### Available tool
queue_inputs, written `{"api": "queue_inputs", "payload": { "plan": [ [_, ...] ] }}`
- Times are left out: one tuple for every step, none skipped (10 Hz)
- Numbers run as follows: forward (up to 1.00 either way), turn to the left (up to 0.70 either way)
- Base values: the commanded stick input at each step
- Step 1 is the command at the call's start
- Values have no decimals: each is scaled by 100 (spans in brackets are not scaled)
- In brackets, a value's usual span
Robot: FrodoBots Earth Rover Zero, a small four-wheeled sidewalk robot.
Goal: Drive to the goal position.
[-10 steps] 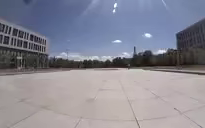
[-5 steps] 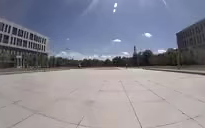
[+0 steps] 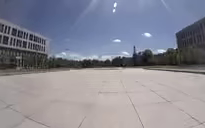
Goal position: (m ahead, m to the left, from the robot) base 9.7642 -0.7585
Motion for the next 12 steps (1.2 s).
{"api": "queue_inputs", "payload": {
  "plan": [
    [35, 0],
    [40, 0],
    [67, 0],
    [70, 0],
    [70, 0],
    [70, 0],
    [70, 0],
    [70, 0],
    [70, 0],
    [70, 0],
    [70, 0],
    [70, 0]
  ]
}}
